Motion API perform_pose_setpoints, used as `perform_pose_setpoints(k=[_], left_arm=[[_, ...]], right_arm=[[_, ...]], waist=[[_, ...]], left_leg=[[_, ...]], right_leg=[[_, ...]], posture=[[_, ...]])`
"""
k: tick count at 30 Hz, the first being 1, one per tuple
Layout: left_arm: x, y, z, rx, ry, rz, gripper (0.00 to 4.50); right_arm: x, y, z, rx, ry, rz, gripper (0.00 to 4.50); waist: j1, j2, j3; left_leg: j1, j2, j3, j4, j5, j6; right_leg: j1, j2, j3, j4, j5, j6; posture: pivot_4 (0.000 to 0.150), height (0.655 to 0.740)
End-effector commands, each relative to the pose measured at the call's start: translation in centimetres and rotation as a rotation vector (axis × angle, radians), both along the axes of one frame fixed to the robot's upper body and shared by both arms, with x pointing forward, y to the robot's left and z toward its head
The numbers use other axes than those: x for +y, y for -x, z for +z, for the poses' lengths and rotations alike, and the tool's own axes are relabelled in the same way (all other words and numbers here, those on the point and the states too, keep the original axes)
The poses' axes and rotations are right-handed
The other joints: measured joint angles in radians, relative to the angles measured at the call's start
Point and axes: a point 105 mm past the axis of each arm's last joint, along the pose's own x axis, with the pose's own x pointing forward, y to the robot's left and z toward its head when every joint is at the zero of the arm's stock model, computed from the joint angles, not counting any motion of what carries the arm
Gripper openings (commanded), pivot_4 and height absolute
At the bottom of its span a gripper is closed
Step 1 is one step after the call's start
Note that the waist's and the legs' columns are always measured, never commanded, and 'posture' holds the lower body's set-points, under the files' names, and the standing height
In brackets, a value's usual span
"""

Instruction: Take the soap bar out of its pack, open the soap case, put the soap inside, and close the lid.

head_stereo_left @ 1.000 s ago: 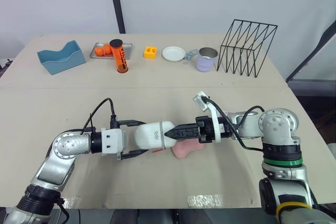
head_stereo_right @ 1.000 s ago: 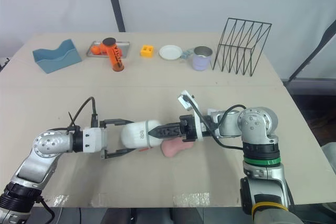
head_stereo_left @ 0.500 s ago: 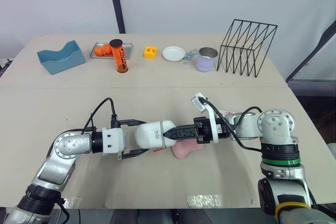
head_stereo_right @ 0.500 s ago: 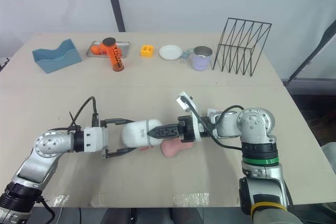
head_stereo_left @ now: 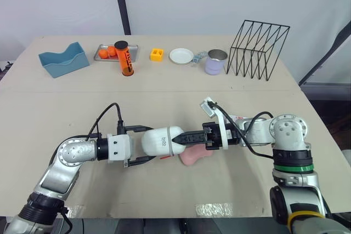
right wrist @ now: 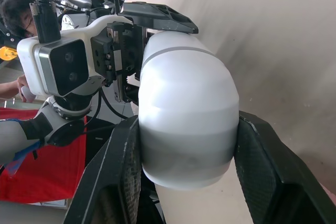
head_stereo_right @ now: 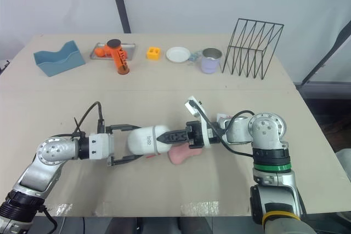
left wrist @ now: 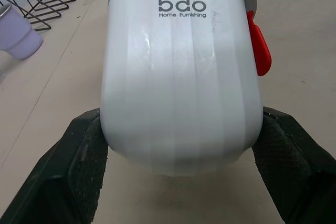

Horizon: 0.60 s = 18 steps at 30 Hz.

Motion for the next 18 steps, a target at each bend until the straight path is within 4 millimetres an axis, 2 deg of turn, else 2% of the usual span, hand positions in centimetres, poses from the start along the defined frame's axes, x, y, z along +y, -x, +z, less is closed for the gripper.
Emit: perform_pose_setpoints(k=[1,18], left_arm=[[-0.5,0.1,1.1,-0.037,0.019,-0.02,3.63],[-0.4,0.1,1.1,-0.026,0.029,-0.007,3.63]], right_arm=[[0.4,0.4,0.6,-0.02,-0.008,0.038,1.91],[0.1,1.3,1.7,-0.017,-0.084,0.103,1.91]], waist=[[0.0,0.0,0.0],[0.0,0.0,0.0]], left_leg=[[0.0,0.0,0.0,0.0,0.0,0.0],[0.0,0.0,0.0,0.0,0.0,0.0]], right_leg=[[0.0,0.0,0.0,0.0,0.0,0.0],[0.0,0.0,0.0,0.0,0.0,0.0]], posture=[[0.15,0.74],[0.15,0.74]])
